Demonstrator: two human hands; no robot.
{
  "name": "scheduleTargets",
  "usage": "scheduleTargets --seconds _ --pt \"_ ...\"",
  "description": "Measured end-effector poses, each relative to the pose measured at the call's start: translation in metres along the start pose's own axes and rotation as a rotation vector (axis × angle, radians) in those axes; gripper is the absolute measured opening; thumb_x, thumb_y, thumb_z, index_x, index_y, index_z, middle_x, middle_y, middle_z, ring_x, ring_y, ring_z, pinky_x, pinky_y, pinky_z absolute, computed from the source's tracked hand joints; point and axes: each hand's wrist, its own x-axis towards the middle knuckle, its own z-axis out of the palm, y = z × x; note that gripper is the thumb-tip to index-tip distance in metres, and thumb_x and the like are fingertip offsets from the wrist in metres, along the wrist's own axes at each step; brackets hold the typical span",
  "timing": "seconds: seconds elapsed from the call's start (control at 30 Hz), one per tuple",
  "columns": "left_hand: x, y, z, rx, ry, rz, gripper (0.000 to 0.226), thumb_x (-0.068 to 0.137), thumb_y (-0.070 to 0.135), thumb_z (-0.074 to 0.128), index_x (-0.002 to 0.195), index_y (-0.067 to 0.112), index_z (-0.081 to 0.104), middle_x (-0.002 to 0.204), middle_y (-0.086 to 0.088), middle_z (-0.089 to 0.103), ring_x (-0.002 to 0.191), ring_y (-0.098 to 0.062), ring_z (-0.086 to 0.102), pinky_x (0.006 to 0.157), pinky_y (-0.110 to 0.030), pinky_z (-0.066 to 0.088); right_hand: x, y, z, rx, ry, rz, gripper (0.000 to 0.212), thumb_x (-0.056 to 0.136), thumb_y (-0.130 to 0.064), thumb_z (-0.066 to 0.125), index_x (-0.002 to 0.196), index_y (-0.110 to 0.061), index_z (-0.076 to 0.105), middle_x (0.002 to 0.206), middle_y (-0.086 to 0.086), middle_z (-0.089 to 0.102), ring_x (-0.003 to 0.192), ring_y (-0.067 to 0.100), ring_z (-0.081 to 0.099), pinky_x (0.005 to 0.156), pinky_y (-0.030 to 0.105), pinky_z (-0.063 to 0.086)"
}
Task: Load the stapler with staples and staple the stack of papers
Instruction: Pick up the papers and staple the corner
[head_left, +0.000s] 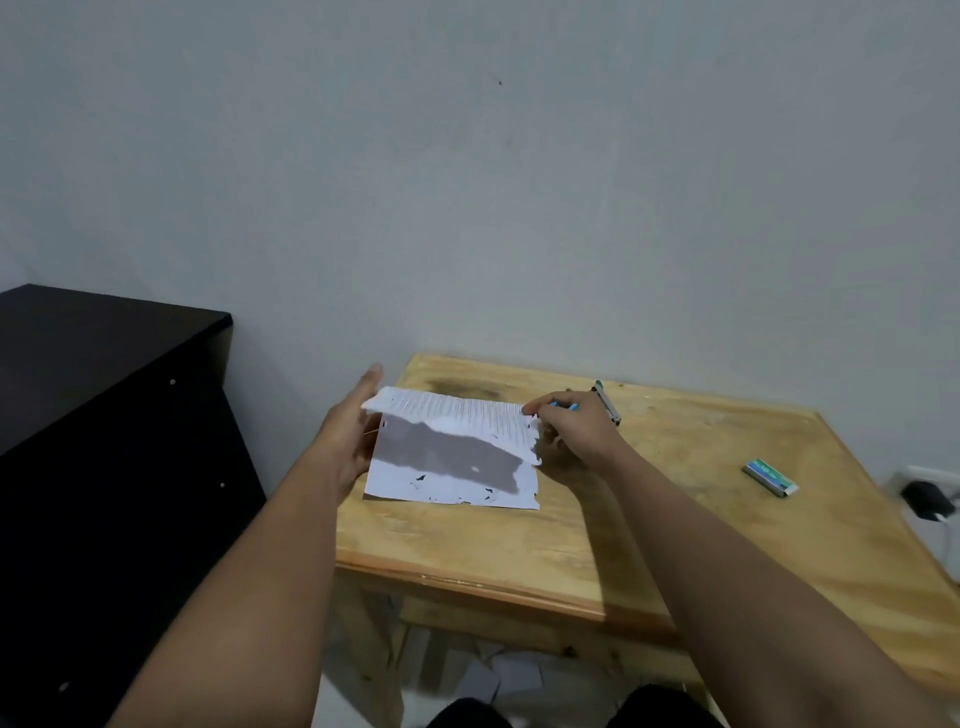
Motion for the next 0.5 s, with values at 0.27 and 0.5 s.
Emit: scheduleTargets --seconds 0.27,0.5 --pt "-0.019 0.005 0.014 0.052 0.015 0.09 0.038 0.097 0.003 0.066 0.128 0.024 0.067 0.109 -0.011 0.078 0.093 -0.031 0.078 0.081 -0.051 0.065 -0.011 -0.005 -0.006 0.034 0.071 0.116 0.034 0.091 -0.033 0.081 0.082 -0.011 0.057 0.063 0.0 0.057 0.047 0.007 0.051 0.04 0.016 0.038" --pt "-0.051 0.023 0.025 -0.008 -0.023 0.163 0.035 0.099 0.009 0.067 0.132 0.021 0.067 0.112 -0.01 0.077 0.094 -0.026 0.075 0.069 -0.039 0.061 -0.033 -0.006 -0.022 0.295 -0.045 0.235 0.044 0.085 -0.011 0.085 0.12 -0.009 0.06 0.093 0.016 0.072 0.055 0.015 0.062 0.043 0.025 0.043"
